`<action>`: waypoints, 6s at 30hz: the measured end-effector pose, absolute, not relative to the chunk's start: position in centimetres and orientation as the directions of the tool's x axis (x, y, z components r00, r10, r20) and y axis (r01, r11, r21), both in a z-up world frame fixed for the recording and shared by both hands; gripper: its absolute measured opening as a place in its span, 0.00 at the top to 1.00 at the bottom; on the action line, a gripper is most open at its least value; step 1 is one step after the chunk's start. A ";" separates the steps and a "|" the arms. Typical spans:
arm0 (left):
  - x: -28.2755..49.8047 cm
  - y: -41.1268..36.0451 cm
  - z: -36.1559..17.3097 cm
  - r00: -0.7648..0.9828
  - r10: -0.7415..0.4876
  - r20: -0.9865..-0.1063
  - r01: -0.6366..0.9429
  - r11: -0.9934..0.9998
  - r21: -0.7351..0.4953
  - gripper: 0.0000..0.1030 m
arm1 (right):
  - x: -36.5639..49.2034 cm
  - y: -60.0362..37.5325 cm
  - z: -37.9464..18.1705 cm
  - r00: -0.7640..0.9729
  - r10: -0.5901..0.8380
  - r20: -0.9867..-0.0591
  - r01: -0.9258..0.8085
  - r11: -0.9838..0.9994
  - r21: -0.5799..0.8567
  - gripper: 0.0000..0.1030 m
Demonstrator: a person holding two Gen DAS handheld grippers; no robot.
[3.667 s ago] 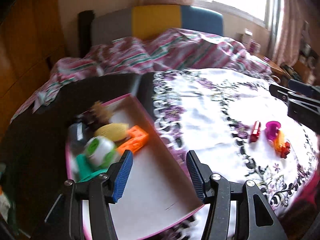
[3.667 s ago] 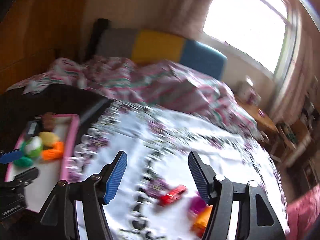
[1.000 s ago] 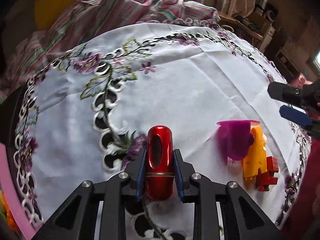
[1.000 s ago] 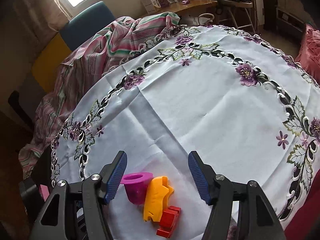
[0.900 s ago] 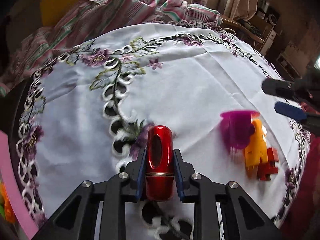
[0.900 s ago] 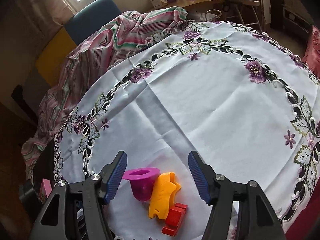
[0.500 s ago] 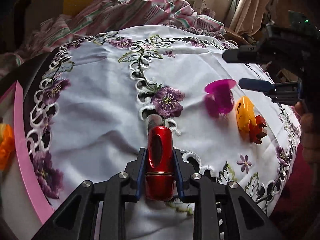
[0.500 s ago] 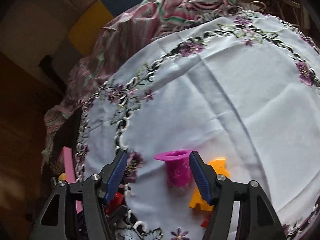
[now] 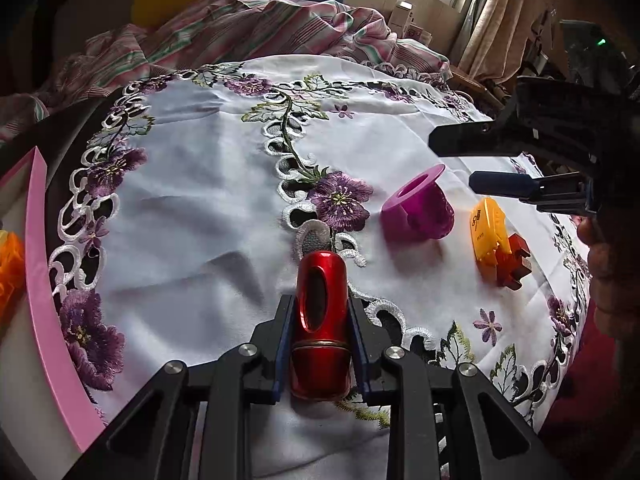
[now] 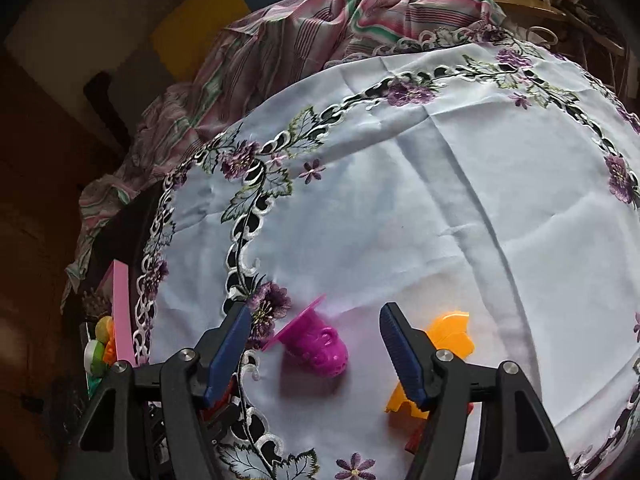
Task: Organize rigid objects
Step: 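Lift the red cylinder with left while the right grasps the magenta cup, then carry the red cylinder into the pink tray and open the left gripper, then carry the magenta cup over the pink tray with the right gripper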
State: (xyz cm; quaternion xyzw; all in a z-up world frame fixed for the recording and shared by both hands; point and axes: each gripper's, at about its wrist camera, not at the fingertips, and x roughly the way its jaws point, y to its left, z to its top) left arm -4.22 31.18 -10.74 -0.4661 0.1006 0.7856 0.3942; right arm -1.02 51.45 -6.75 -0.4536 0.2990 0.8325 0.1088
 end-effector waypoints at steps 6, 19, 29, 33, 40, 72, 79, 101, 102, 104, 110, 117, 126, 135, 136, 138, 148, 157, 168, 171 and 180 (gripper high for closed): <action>-4.3 31.1 -10.8 -0.251 0.535 -0.807 -0.714 -0.665 -0.220 0.73 | -2.0 49.4 -7.3 -0.503 -0.063 -0.862 -0.403 -0.866 0.298 0.31; -4.6 31.0 -10.9 -0.245 0.547 -0.800 -0.710 -0.663 -0.236 0.73 | -3.6 47.5 -9.2 -0.362 0.147 -0.921 -0.372 -0.928 -0.002 0.69; -4.5 30.6 -10.1 -0.265 0.545 -0.795 -0.713 -0.666 -0.219 0.75 | -3.8 46.5 -9.5 -0.344 0.192 -0.919 -0.332 -0.941 -0.073 0.70; -4.6 29.8 -9.9 -0.283 0.536 -0.795 -0.700 -0.682 -0.211 0.75 | -3.9 46.8 -9.9 -0.321 0.186 -0.929 -0.339 -0.938 -0.071 0.71; -3.8 28.5 -8.0 -0.341 0.529 -0.777 -0.689 -0.703 -0.176 0.75 | -3.8 46.7 -9.8 -0.322 0.198 -0.926 -0.337 -0.938 -0.083 0.71; -2.4 18.0 -1.7 -0.579 0.421 -0.698 -0.527 -0.846 -0.073 0.75 | -3.6 47.0 -10.2 -0.319 0.193 -0.928 -0.335 -0.939 -0.081 0.71; -2.8 15.4 -2.6 -0.589 0.372 -0.717 -0.473 -0.879 -0.067 0.75 | -3.6 46.6 -10.3 -0.319 0.215 -0.923 -0.319 -0.942 -0.109 0.71; -6.1 10.2 -7.2 -0.556 0.212 -0.804 -0.284 -0.957 -0.056 0.75 | -3.6 46.2 -10.3 -0.320 0.230 -0.919 -0.304 -0.944 -0.130 0.71; -6.2 10.1 -7.3 -0.556 0.208 -0.805 -0.280 -0.958 -0.054 0.75 | -3.6 46.2 -10.3 -0.320 0.230 -0.919 -0.304 -0.944 -0.130 0.71; -6.4 9.9 -7.5 -0.557 0.198 -0.807 -0.273 -0.961 -0.048 0.75 | -3.6 46.2 -10.3 -0.320 0.230 -0.919 -0.304 -0.944 -0.130 0.71; -7.3 9.3 -8.6 -0.541 0.170 -0.824 -0.241 -0.970 -0.042 0.75 | -3.6 46.2 -10.3 -0.321 0.234 -0.918 -0.301 -0.944 -0.135 0.71; -8.2 8.2 -9.6 -0.544 0.142 -0.827 -0.197 -0.980 -0.039 0.74 | -3.4 46.2 -10.3 -0.321 0.237 -0.917 -0.296 -0.945 -0.141 0.71; -8.3 7.0 -9.1 -0.569 0.129 -0.812 -0.175 -0.984 -0.033 0.72 | -3.3 46.2 -10.5 -0.322 0.239 -0.916 -0.293 -0.945 -0.144 0.71; -6.7 5.5 -6.9 -0.612 0.159 -0.774 -0.178 -0.982 -0.061 0.61 | -3.3 46.1 -10.5 -0.323 0.238 -0.916 -0.293 -0.945 -0.142 0.71; -6.6 5.3 -6.8 -0.616 0.157 -0.772 -0.178 -0.982 -0.058 0.61 | -3.3 46.1 -10.5 -0.323 0.238 -0.916 -0.292 -0.946 -0.142 0.71; -6.3 5.0 -6.5 -0.618 0.150 -0.771 -0.171 -0.984 -0.054 0.61 | -3.3 46.2 -10.4 -0.324 0.237 -0.916 -0.292 -0.946 -0.141 0.71; -5.6 4.3 -4.5 -0.656 0.129 -0.744 -0.153 -0.988 -0.037 0.60 | -3.3 44.7 -9.0 -0.394 0.157 -0.905 -0.247 -0.967 -0.060 0.71; -5.1 4.1 -3.8 -0.665 0.140 -0.733 -0.163 -0.986 -0.040 0.59 | -4.4 36.0 -5.9 -0.502 -0.003 -0.865 -0.076 -0.996 0.047 0.71; -5.1 1.9 -4.2 -0.662 0.123 -0.739 -0.113 -0.992 -0.064 0.59 | -6.5 20.8 -3.4 -0.542 -0.202 -0.816 0.216 -0.972 0.097 0.71; -5.1 1.0 -4.4 -0.663 0.114 -0.740 -0.093 -0.993 -0.069 0.59 | -7.4 17.9 -4.8 -0.509 -0.197 -0.838 0.232 -0.969 0.087 0.71; -5.4 -1.6 -5.7 -0.647 0.064 -0.760 -0.019 -0.997 -0.068 0.59 | -9.2 13.9 -9.0 -0.448 -0.148 -0.882 0.207 -0.977 0.059 0.71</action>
